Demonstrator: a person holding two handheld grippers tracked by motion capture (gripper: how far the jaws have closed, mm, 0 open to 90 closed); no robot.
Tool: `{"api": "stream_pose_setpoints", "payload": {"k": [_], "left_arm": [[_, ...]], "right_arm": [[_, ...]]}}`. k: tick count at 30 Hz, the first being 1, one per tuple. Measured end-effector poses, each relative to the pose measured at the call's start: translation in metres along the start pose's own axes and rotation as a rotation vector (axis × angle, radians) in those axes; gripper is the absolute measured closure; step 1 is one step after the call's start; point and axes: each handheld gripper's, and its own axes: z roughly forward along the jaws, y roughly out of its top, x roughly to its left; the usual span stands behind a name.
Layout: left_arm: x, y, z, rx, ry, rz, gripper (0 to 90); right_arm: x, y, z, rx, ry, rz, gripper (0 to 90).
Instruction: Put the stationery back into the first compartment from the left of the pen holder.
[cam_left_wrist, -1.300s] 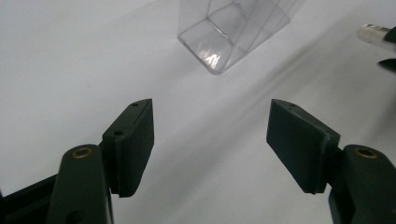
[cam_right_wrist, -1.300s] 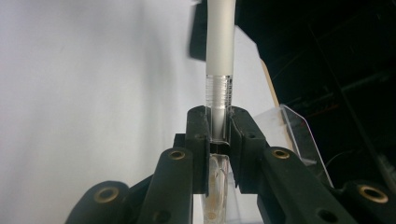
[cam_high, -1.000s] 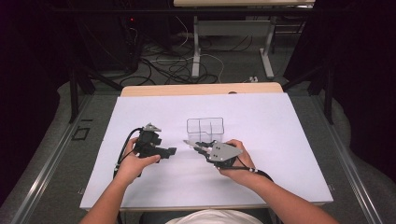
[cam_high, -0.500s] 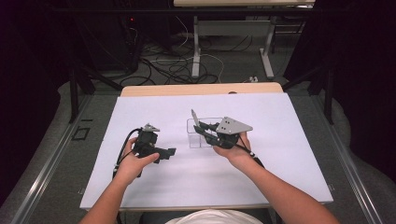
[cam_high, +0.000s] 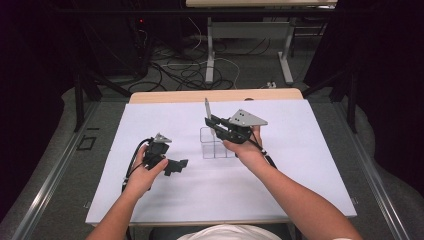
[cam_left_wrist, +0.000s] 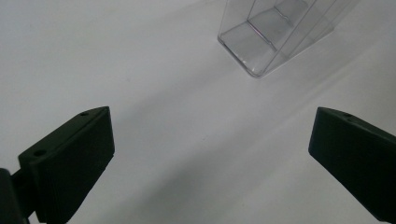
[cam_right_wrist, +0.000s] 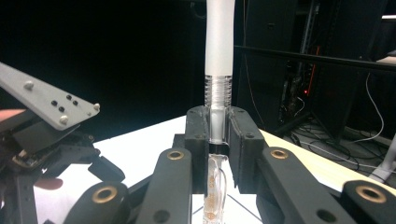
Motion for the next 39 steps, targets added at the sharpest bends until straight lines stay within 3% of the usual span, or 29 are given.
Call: {"api": "stream_pose_setpoints", "payload": {"k": [6,14,18,31,39], "left_arm": [[0.003,-0.001,0.001,0.008,0.008,0.015,0.2],[0.001,-0.002,0.002,0.021,0.005,0.029,0.2],[0.001,-0.003,0.003,0.027,0.004,0.027,0.2],[0.001,-0.004,0.005,0.037,0.0,0.035,0.2],[0.001,-0.004,0.005,0.044,-0.001,0.035,0.2]], "right_arm": [[0.003,-0.002,0.01,0.005,-0.009,0.016,79.1],[0.007,-0.01,0.019,0.058,-0.037,0.07,79.1],[0.008,-0.014,0.023,0.079,-0.037,0.054,79.1],[0.012,-0.026,0.03,0.174,-0.053,0.074,79.1],[0.011,-0.028,0.03,0.198,-0.057,0.068,78.9]]}}
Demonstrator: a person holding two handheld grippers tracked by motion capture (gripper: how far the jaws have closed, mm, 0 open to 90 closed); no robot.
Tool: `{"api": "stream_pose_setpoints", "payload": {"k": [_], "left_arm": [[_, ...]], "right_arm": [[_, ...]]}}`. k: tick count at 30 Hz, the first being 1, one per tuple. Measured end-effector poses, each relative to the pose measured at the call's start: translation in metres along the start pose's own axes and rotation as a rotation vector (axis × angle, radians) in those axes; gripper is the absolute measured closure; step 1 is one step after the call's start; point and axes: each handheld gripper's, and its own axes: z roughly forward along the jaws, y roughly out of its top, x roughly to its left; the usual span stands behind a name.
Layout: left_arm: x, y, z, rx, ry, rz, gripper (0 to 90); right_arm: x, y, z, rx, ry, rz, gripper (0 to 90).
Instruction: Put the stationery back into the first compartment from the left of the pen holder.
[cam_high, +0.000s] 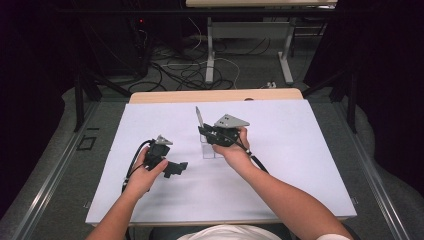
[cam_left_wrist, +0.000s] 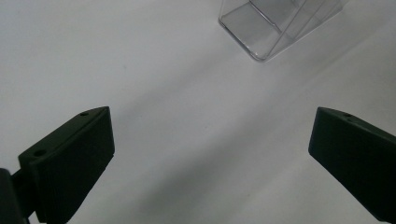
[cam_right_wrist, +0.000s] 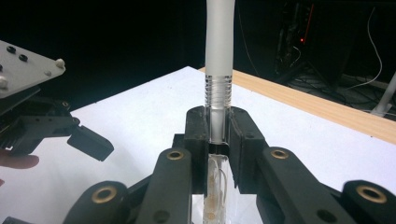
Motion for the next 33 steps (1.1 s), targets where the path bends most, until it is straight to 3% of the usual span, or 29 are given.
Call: {"api": "stream_pose_setpoints", "payload": {"k": [3,14,18,24,29,33], "left_arm": [[0.0,0.0,0.0,0.003,0.001,-0.001,0.2],[0.002,0.0,-0.001,-0.008,0.0,-0.007,0.2],[0.002,0.0,-0.001,-0.01,0.0,-0.012,0.2],[0.003,-0.001,-0.001,-0.011,0.0,-0.013,0.2],[0.003,0.0,-0.001,-0.011,0.0,-0.018,0.2],[0.003,0.0,-0.001,-0.012,0.0,-0.021,0.2]], "right_arm": [[0.0,0.0,0.0,0.003,0.002,0.006,77.4],[-0.008,0.007,-0.017,-0.034,-0.003,-0.009,56.6],[-0.015,0.007,-0.028,-0.029,0.002,-0.011,53.4],[-0.028,0.005,-0.047,-0.066,-0.006,-0.021,50.5],[-0.037,0.004,-0.062,-0.09,-0.028,-0.023,48.7],[-0.042,0.002,-0.073,-0.07,-0.056,-0.02,47.0]]}}
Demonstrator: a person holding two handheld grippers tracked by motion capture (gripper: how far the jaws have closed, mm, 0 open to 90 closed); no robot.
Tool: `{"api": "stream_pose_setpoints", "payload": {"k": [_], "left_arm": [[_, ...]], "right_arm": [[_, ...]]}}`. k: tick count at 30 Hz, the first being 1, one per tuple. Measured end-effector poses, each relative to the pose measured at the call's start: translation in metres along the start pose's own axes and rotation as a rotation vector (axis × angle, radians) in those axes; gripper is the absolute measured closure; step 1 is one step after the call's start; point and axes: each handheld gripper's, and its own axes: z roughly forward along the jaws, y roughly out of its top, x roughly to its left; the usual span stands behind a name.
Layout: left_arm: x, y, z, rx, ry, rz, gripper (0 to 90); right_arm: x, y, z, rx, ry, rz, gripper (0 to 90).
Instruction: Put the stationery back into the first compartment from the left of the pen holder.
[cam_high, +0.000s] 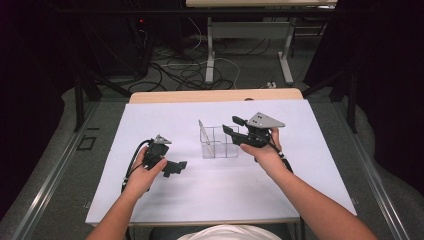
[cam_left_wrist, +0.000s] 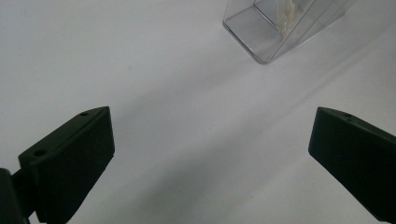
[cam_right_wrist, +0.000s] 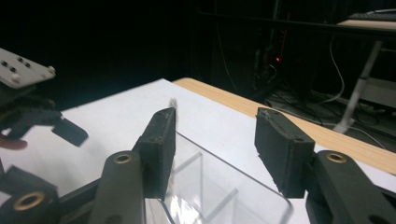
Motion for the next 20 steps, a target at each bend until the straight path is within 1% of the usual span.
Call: {"api": "stream_pose_setpoints", "payload": {"k": [3,7,8,9,10,11,12,13,15,16,19,20], "left_arm": [[0.0,0.0,0.0,-0.001,0.001,0.0,0.2],[0.001,0.0,-0.001,0.001,0.005,-0.001,0.2],[0.002,0.0,-0.001,-0.003,0.007,-0.005,0.2],[0.002,0.0,-0.001,-0.006,0.008,-0.013,0.2],[0.002,0.0,-0.001,-0.007,0.007,-0.015,0.2],[0.003,0.0,-0.001,-0.007,0.007,-0.016,0.2],[0.003,-0.001,-0.001,-0.007,0.008,-0.015,0.2],[0.003,-0.001,-0.001,-0.006,0.009,-0.016,0.2],[0.004,-0.001,-0.001,-0.004,0.01,-0.01,0.2],[0.004,-0.001,-0.001,-0.004,0.011,-0.01,0.2],[0.004,-0.001,-0.001,-0.003,0.013,-0.017,0.2],[0.004,-0.001,0.0,-0.004,0.014,-0.018,0.2]], "right_arm": [[-0.007,-0.003,-0.007,0.038,-0.021,-0.008,42.5],[-0.018,-0.009,-0.013,0.068,-0.064,0.022,28.5],[-0.02,-0.011,-0.015,0.071,-0.076,0.019,26.6],[-0.023,-0.013,-0.018,0.087,-0.086,0.014,23.8],[-0.025,-0.015,-0.02,0.098,-0.107,0.015,20.5],[-0.027,-0.016,-0.021,0.104,-0.117,0.017,18.5],[-0.03,-0.018,-0.024,0.122,-0.125,0.023,17.1],[-0.032,-0.02,-0.025,0.128,-0.128,0.017,15.7],[-0.037,-0.024,-0.031,0.159,-0.132,0.023,15.1],[-0.039,-0.026,-0.033,0.174,-0.137,0.036,15.1],[-0.044,-0.034,-0.039,0.211,-0.132,0.058,14.8],[-0.045,-0.036,-0.04,0.215,-0.135,0.061,14.7]]}}
